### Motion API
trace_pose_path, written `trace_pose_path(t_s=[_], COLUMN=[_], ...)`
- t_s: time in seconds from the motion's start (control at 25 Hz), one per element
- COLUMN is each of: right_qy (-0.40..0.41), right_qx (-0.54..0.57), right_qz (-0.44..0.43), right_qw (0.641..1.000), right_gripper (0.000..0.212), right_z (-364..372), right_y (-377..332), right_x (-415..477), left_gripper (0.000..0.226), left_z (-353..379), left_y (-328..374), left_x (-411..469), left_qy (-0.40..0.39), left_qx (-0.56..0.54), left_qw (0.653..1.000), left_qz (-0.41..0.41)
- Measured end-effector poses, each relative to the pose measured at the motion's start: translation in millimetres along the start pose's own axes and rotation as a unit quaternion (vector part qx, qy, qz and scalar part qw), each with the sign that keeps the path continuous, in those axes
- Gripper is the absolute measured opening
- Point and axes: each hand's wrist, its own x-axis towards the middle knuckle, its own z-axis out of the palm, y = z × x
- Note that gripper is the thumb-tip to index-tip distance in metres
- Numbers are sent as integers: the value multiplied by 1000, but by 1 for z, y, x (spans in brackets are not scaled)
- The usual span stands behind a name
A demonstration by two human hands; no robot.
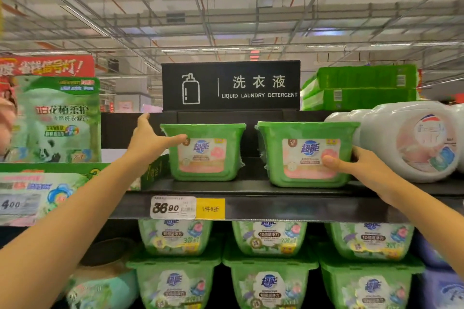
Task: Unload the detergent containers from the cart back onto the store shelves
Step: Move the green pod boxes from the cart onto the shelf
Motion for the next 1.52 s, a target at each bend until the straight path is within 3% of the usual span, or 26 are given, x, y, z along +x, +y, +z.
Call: trace_pose_path(t_s=[0.12, 0.2, 0.32, 0.48, 0.64, 0.88, 1.28, 1.52], right_qy=[11, 16, 17, 16, 11, 10, 52, 72], right_qx=[7, 5, 6, 8, 9, 3, -65, -64], right_qz=[-3, -3, -1, -1, -3, -12, -16, -9], right_qw=[1000, 1000, 1000, 1000, 1000, 1000, 996, 995], right_gripper=[29, 27, 23, 26, 32, 39, 81, 79], right_z=[1, 3, 4, 4, 5, 2, 5, 4], right_y=[-1, -2, -1, -1, -2, -2, -1, -3], right_x=[1, 0, 0, -1, -2, -1, -1, -2], left_gripper=[115, 90, 42, 19, 18, 41, 37, 43], left_z=[-2, 1, 8, 12, 8, -3, 10, 18], left_y=[0, -1, -2, -5, -5, -7, -22, -29], left_x=[13, 16, 13, 11, 3, -14, -25, -42], left_qy=[-122, -188, -219, -225, -221, -220, -84, -12], left_qx=[-90, -108, -136, -197, -197, -214, -138, -78], left_qw=[988, 976, 966, 954, 955, 952, 984, 988], left_qz=[-31, -17, -3, -34, -24, 13, 70, 130])
